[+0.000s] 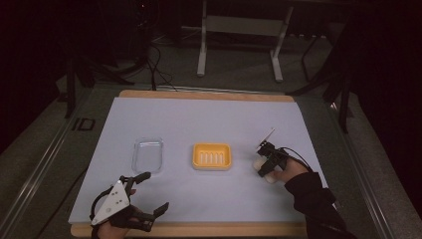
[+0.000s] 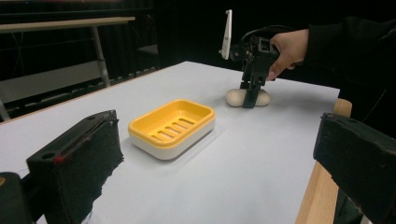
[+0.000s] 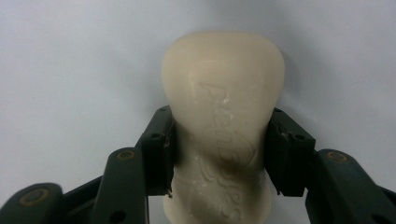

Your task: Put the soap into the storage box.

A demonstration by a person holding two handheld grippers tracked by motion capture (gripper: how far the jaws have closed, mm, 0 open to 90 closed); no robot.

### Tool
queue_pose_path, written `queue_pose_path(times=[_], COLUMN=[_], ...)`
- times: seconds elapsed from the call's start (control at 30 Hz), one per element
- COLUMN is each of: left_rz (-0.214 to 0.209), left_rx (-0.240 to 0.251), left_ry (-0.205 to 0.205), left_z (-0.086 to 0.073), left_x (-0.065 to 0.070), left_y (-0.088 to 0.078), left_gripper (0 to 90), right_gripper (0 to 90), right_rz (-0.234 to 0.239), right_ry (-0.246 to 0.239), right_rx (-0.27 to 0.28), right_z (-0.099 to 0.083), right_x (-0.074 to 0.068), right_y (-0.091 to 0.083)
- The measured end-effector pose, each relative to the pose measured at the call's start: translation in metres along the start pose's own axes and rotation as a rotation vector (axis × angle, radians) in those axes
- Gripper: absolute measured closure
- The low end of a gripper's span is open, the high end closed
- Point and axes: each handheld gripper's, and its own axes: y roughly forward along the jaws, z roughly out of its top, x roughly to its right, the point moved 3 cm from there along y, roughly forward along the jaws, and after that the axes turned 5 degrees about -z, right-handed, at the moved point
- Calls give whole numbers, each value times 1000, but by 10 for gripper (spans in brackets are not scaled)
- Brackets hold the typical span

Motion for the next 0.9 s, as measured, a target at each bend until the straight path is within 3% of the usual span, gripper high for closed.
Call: queue_pose_path(times=[0.23,0.27,0.43,0.7,0.77,0.87,0.9], left_rz=[-2,-2,-2,-2,-2,-3,-3], left_rx=[-3,-3,-3,-4,-4,-3,-3], left_ry=[1,2,0,-2,-1,-2,-3], left_z=[0,0,0,0,-1,-1,-1], left_x=[0,0,0,0,0,0,0], left_y=[0,0,0,0,0,1,1], left_gripper=[11,11,11,11,11,11,11], right_gripper=[498,498,499,498,498,498,498], right_rz=[3,-2,-16,-8,-1,5,-9], right_ry=[-52,-90,-140,-195,-239,-259,-303], right_rx=[21,26,30,50,67,81,81], right_z=[4,5,9,14,15,16,16], right_x=[0,-1,-4,-4,-5,-5,-6], right_y=[-12,-14,-18,-30,-36,-39,-42])
